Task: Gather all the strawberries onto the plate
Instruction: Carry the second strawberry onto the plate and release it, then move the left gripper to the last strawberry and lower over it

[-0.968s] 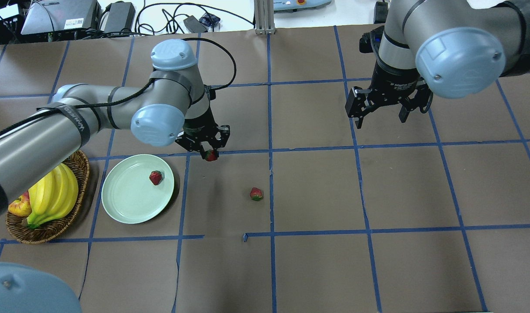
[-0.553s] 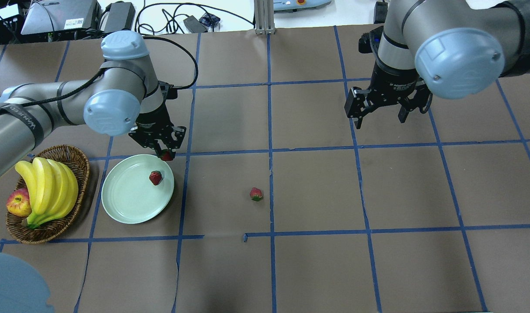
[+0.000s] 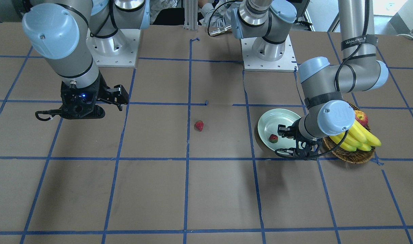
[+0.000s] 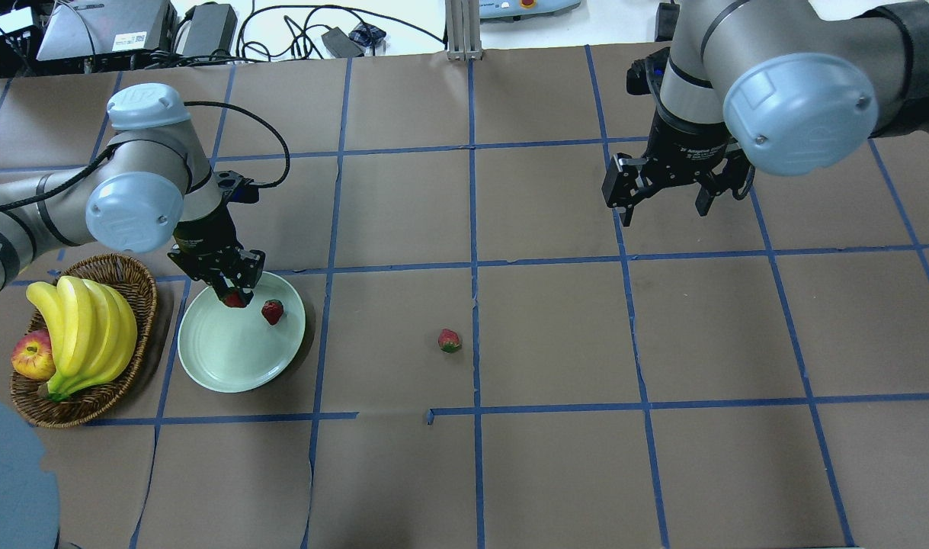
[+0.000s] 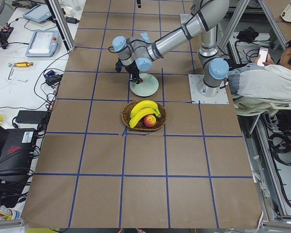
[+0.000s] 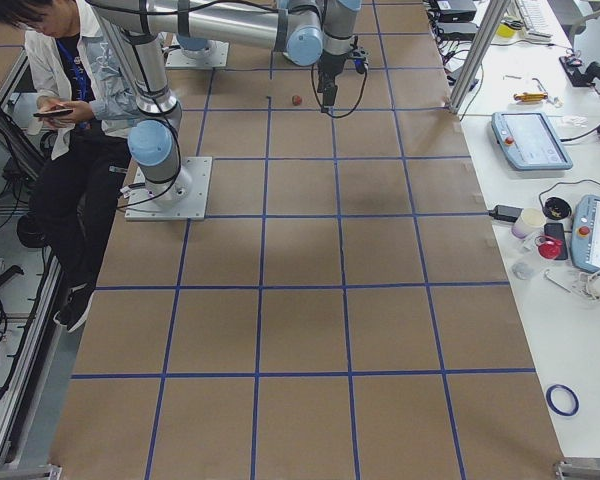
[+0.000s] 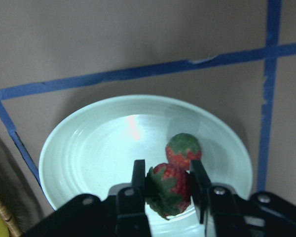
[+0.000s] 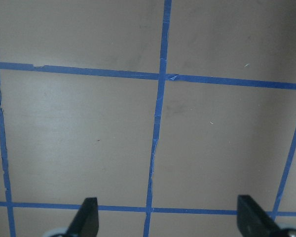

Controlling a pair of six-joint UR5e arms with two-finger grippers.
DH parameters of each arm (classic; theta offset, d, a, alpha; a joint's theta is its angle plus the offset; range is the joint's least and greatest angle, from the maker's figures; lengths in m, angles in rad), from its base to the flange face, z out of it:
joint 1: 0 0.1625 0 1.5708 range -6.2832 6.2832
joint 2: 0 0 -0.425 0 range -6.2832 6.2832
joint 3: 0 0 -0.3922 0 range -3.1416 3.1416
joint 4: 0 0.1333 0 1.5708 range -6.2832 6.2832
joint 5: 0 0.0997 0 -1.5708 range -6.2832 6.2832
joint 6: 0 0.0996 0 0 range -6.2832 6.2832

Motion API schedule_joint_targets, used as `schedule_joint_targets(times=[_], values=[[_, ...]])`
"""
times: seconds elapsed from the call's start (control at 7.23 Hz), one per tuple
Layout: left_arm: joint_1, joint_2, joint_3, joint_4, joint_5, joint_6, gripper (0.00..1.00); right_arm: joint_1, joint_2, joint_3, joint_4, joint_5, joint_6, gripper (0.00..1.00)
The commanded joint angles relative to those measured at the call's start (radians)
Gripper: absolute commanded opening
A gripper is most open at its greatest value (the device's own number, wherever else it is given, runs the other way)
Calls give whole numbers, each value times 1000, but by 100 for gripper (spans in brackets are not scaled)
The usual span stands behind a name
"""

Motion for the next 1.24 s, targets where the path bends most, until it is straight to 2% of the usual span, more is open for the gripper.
schedule_joint_targets(times=[0.0, 0.14, 0.41, 0.55, 0.69, 0.97, 1.11], values=[[2, -7, 4, 9, 0, -7, 100, -1, 2, 1, 0, 0, 0, 100], [-14, -1, 14, 15, -9, -40, 100, -1, 2, 1, 0, 0, -2, 100], [-131, 3, 59, 16, -15, -247, 100, 1, 2, 1, 0, 0, 20, 100], [-190, 2, 60, 18, -36, -356, 100, 1, 2, 1, 0, 0, 21, 100], [-234, 10, 62, 18, -120, -393, 100, 1, 3, 1, 0, 0, 21, 100], [-352, -9, 60, 47, -141, -526, 100, -1, 3, 1, 2, 0, 23, 100], [-400, -10, 60, 49, -164, -532, 100, 1, 3, 1, 2, 0, 23, 100]])
